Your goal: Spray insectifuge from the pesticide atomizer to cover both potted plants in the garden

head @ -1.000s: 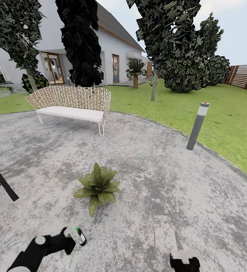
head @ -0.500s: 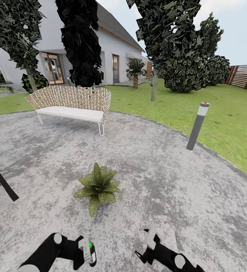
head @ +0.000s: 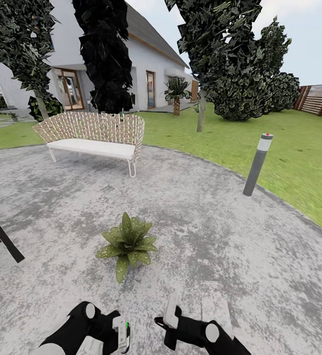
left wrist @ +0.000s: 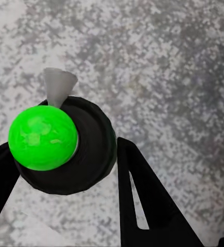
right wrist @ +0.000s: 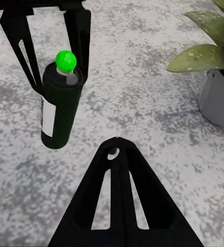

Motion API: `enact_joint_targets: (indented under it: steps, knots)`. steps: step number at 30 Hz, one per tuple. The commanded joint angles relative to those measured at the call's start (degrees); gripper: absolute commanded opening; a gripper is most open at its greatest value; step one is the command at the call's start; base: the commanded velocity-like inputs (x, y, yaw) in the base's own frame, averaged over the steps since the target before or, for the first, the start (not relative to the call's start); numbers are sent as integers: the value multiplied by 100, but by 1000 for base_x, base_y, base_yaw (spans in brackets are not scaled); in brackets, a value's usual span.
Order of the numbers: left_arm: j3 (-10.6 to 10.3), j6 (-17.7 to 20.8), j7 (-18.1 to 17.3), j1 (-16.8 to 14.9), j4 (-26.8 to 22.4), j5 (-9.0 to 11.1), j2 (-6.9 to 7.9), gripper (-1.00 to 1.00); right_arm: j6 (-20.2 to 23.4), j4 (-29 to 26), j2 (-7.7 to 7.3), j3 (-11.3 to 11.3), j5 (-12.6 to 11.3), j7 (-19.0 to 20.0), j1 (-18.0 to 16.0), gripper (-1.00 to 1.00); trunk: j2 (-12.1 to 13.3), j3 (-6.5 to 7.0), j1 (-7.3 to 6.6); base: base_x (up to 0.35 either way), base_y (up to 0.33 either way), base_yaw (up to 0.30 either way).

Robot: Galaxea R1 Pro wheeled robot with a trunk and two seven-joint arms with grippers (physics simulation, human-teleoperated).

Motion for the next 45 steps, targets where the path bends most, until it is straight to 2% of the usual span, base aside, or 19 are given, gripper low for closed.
enact_joint_targets:
  steps: [1, 4, 9, 13, 19, 28, 32, 36, 45]
  knots:
    - [47, -74, -20, -3, -6, -61, -17, -100, -34, -2, 3, -7, 74, -7, -2, -100, -2, -5, -1, 0, 0, 0]
    - [47, -112, -24, -4, -15, -60, -64, -100, -34, 0, 4, -11, 96, -13, -2, -100, -2, -5, -1, 0, 0, 0]
    - [47, -124, -26, -4, -107, -57, -305, -100, -34, 3, 4, -16, 100, -14, -2, -100, -2, -5, -1, 0, 0, 0]
    - [47, -133, -24, -4, -134, -52, -424, -100, -34, 12, 4, -16, 100, -14, -2, -100, -2, -5, -1, 0, 0, 0]
    - [55, -180, -6, -4, -132, -51, -477, -100, -34, 9, 4, -19, 99, -14, -2, -100, -2, -5, -1, 0, 0, 0]
    - [52, -194, 2, 56, -131, -47, -465, -100, -34, -10, 4, -23, 91, -14, -2, -100, -2, -5, -1, 0, 0, 0]
    - [62, -204, 289, 68, -116, -22, -466, -100, -34, -10, 9, -23, 88, -14, -2, -100, -2, -5, -1, 0, 0, 0]
    - [67, -600, 357, 74, -44, -2, -473, -100, -34, -10, 13, -20, 83, -14, -2, -100, -2, -5, -1, 0, 0, 0]
    - [73, -672, 370, 77, -25, 9, -509, -100, -34, -11, 13, -21, 83, -14, -2, -100, -2, -5, -1, 0, 0, 0]
